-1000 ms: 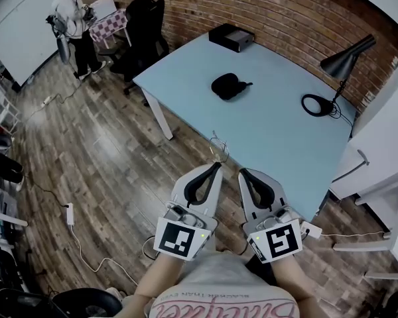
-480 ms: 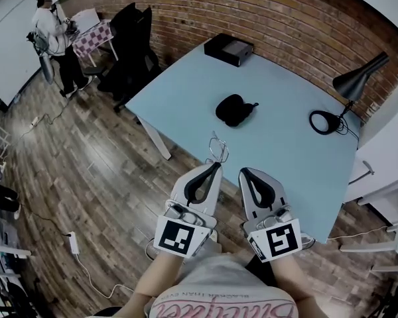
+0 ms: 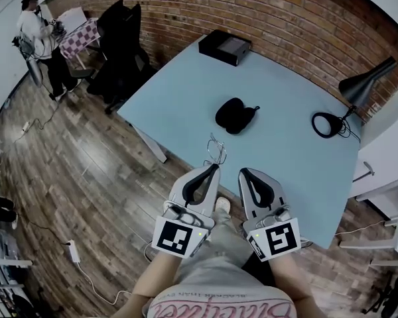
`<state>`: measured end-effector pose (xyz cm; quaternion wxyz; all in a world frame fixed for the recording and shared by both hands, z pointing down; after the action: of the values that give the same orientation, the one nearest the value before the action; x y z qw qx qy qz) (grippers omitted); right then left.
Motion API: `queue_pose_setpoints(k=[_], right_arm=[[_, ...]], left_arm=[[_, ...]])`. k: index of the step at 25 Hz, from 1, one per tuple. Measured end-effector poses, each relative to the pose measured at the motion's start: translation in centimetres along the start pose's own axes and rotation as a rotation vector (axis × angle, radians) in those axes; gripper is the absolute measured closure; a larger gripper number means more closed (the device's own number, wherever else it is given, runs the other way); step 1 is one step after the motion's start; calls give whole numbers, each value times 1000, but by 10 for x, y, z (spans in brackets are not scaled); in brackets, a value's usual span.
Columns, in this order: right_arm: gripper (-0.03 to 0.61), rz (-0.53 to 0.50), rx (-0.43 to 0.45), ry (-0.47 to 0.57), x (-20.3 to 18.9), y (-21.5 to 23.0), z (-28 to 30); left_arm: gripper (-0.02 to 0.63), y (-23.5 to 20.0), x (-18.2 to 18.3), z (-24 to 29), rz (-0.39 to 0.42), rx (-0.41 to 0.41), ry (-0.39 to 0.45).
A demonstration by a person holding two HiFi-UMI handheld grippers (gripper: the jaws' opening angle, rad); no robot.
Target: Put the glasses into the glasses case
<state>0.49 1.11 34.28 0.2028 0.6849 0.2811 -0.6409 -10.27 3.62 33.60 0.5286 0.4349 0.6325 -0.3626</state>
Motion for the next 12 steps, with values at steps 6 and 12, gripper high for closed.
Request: queue_pose_setpoints(k=[6,12], right_arm=[[568,19,-13,-19,-19,23,40],[568,40,-61,-43,-33,66,87]], left_arm=[[607,-30,-22,35,-21,-15,-32],[607,-69,-31,99,-27,-63,-67]])
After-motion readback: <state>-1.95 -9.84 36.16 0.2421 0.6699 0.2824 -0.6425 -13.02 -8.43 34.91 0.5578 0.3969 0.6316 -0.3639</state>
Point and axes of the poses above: the fingertips, and each gripper's own axes: z forward along the fingers, y to its right, x out of its top, the point moved 5 cm from there along -z, backward along the fingers, and after that the axes turned 3 degrees about y, right-handed, at the moved point
